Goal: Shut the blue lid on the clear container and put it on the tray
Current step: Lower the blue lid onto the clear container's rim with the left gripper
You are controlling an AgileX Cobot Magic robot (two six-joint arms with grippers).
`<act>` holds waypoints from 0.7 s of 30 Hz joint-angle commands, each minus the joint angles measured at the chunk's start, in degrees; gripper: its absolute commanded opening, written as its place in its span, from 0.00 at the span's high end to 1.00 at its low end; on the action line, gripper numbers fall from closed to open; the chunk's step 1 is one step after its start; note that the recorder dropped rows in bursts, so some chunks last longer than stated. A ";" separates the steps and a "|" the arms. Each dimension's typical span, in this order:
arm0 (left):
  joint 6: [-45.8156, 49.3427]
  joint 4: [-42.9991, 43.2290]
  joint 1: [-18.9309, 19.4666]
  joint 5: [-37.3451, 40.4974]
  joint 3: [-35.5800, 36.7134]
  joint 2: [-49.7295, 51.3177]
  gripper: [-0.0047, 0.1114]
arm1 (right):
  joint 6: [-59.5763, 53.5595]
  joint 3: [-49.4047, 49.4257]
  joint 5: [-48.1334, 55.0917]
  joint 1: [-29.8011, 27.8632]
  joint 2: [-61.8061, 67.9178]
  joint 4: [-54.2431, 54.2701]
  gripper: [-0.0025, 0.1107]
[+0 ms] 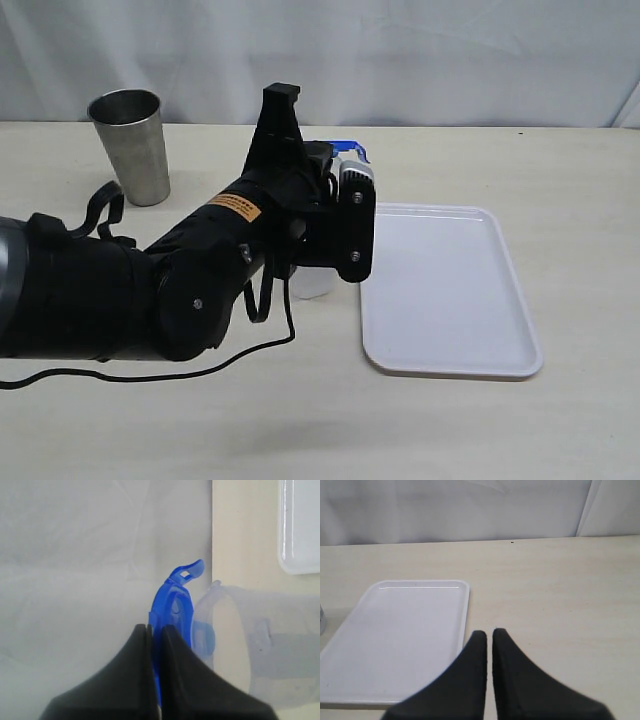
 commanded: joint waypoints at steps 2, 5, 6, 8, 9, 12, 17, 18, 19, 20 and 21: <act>-0.04 -0.75 -0.50 2.32 0.21 -0.57 0.96 | 0.00 0.19 0.04 0.13 -0.31 -0.17 0.94; -0.04 -0.75 -0.50 3.97 0.21 -0.57 0.96 | 0.00 0.19 0.04 0.13 -0.31 -0.17 0.94; -0.04 -0.89 -0.50 3.98 0.21 -0.57 0.96 | 0.00 0.19 0.04 0.13 -0.31 -0.17 0.94; -0.04 -1.80 -0.50 3.98 0.21 -0.57 0.96 | 0.00 0.19 0.04 0.13 -0.31 -0.17 0.94; -0.04 -2.23 -0.50 3.98 0.21 -0.57 0.96 | 0.00 0.19 0.04 0.13 -0.31 -0.17 0.94; -0.04 -3.31 -0.50 3.98 0.21 -0.57 0.96 | 0.00 0.19 0.04 0.13 -0.31 -0.17 0.94; -0.04 -3.53 -0.50 3.98 0.21 -0.57 0.96 | 0.00 0.19 0.04 0.13 -0.31 -0.17 0.94; -0.04 -3.67 -0.50 4.14 0.21 -0.57 0.96 | 0.00 0.19 0.04 0.13 -0.31 -0.17 0.94; -0.04 -3.68 -0.50 4.46 0.21 -0.57 0.96 | 0.00 0.19 0.04 0.13 -0.31 -0.17 0.94; -0.04 -3.68 -0.50 4.77 0.21 -0.57 0.96 | 0.00 0.19 0.04 0.13 -0.31 -0.17 0.94; -0.04 -3.68 -0.50 5.49 0.21 -0.57 0.96 | 0.00 0.19 0.04 0.13 -0.31 -0.17 0.94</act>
